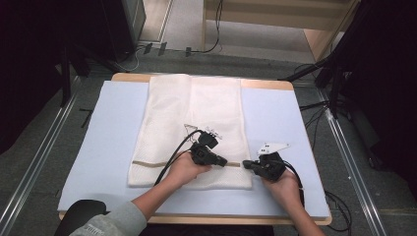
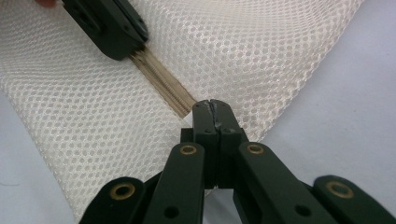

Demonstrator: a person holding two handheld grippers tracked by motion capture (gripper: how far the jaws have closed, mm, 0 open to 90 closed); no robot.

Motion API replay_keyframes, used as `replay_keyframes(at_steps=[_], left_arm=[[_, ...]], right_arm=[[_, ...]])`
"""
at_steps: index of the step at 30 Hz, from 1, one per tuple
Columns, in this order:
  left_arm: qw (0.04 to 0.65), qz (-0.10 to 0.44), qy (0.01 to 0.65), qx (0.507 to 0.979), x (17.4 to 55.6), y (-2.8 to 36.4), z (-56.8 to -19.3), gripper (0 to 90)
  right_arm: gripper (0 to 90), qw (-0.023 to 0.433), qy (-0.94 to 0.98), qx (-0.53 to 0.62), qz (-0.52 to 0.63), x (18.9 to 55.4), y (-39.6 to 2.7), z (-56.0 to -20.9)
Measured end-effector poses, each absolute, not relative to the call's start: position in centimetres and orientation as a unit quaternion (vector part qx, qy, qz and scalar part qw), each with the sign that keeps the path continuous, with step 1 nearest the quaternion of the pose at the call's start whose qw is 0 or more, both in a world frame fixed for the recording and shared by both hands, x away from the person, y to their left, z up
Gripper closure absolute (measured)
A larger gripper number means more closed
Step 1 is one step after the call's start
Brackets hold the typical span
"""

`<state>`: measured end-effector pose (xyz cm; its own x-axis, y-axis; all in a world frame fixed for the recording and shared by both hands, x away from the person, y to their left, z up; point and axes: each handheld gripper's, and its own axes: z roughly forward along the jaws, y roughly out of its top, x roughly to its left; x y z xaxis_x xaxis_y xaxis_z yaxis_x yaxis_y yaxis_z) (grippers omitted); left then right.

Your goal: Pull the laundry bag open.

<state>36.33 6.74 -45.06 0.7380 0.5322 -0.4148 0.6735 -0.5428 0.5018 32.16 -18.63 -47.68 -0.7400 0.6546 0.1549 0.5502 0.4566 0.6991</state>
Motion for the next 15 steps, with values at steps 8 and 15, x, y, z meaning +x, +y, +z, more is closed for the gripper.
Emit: replay_keyframes(at_steps=[8, 15], left_arm=[[0.337, -0.108, 0.351, 0.867, 36.0, 10.4, -44.2, 88.9], [0.340, -0.116, 0.367, 0.858, 35.9, 12.9, -44.2, 89.0]], right_arm=[[90.0, 0.061, 0.846, 0.360, 0.388, 32.2, -18.8, -47.8], [90.0, 0.058, 0.845, 0.364, 0.388, 32.2, -18.8, -47.7]])
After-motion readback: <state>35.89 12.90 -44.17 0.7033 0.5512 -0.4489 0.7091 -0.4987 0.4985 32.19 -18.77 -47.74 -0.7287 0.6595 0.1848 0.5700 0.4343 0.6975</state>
